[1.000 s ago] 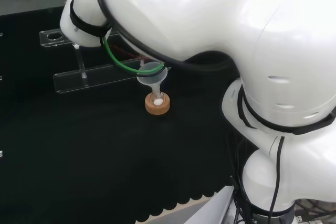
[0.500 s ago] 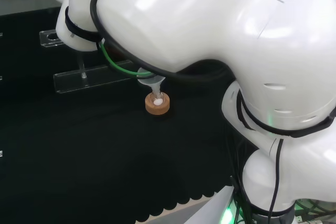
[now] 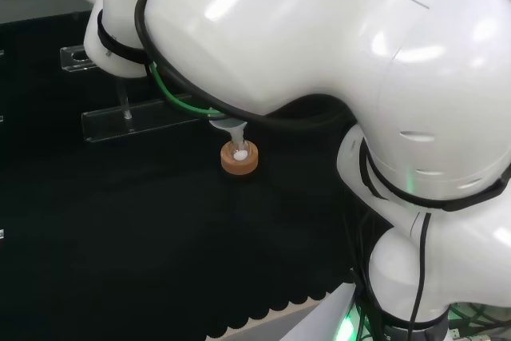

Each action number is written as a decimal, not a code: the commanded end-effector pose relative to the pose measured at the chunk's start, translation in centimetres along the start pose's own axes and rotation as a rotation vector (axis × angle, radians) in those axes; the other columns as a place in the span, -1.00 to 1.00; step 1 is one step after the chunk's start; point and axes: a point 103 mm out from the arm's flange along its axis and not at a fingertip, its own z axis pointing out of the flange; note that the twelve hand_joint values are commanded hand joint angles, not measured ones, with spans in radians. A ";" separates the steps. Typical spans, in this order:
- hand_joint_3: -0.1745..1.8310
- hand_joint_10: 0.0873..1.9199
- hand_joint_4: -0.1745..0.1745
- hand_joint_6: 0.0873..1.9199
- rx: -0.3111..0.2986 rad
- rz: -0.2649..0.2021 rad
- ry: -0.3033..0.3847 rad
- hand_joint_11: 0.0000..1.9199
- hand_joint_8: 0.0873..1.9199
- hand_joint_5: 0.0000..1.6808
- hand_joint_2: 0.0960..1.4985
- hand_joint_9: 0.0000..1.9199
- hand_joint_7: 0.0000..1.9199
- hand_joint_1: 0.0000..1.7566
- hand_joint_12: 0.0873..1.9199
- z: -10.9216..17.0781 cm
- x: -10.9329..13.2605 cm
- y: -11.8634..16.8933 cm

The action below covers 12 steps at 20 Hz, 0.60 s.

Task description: Pour all the NaCl from the weighing funnel into the round-bottom flask.

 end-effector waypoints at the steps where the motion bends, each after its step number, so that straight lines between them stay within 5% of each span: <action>1: -0.03 -0.51 1.00 -0.08 -0.007 0.004 0.029 -0.65 -0.42 0.39 -0.24 -0.29 -0.61 0.25 0.35 0.4 -0.1 0.0; 12: -0.03 -0.51 1.00 -0.08 -0.029 0.002 0.192 -0.64 -0.42 0.39 -0.24 -0.29 -0.61 0.25 0.35 1.8 -1.1 0.4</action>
